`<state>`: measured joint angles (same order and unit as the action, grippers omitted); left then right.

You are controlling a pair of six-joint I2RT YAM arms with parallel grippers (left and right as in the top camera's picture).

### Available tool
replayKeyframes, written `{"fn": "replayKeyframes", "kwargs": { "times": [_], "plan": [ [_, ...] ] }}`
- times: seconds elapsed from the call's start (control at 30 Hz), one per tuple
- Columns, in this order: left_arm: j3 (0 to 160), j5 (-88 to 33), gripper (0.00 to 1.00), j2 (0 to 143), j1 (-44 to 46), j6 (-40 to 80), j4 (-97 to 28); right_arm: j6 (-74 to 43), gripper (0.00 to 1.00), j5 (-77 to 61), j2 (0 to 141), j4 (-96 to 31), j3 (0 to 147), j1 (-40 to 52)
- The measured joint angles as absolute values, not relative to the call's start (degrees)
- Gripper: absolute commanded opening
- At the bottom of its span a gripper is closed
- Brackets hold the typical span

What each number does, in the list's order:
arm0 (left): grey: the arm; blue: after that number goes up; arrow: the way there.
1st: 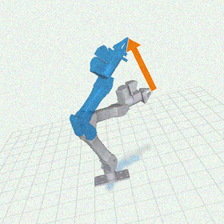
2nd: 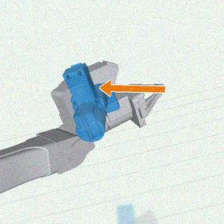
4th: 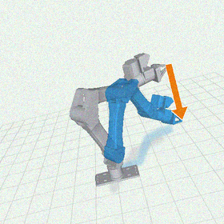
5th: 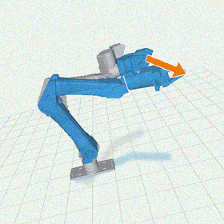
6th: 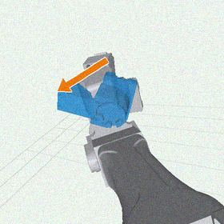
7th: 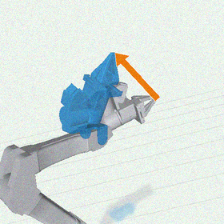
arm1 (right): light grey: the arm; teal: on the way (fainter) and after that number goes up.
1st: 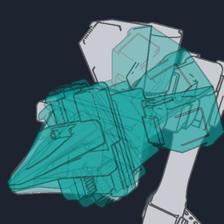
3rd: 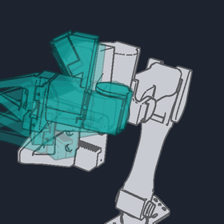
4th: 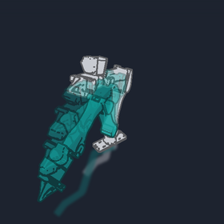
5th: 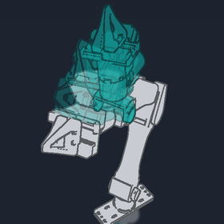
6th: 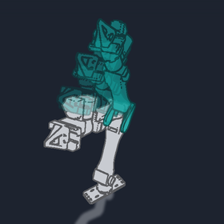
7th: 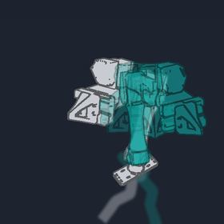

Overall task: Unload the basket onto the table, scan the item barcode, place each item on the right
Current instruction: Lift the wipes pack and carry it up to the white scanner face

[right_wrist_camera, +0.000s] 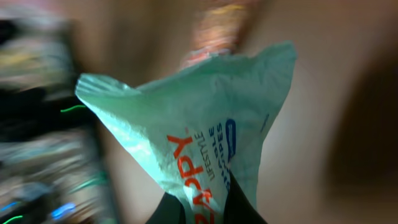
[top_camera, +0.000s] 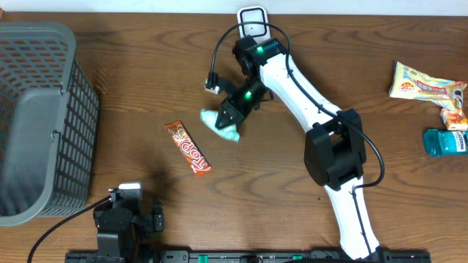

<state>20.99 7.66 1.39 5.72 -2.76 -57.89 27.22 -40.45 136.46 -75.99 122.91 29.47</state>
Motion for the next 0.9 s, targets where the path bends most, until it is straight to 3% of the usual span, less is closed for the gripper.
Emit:
{"fn": "replayKeyframes", "kwargs": {
  "times": [0.13, 0.37, 0.9],
  "plan": [
    [20.99, 7.66, 0.98, 1.39, 5.72, -2.76, -57.89, 21.21, 0.01, -19.97, 136.46, -57.95, 122.85, 29.39],
    [20.99, 7.66, 0.98, 1.39, 5.72, -2.76, -57.89, 18.35, 0.01, 2.37, 136.49, -35.22, 122.83, 28.38],
    [20.99, 7.66, 0.98, 1.39, 5.72, -2.79, -57.89, 20.58, 0.01, 9.5, 141.36, -6.85, 122.83, 23.88]
  ]
}}
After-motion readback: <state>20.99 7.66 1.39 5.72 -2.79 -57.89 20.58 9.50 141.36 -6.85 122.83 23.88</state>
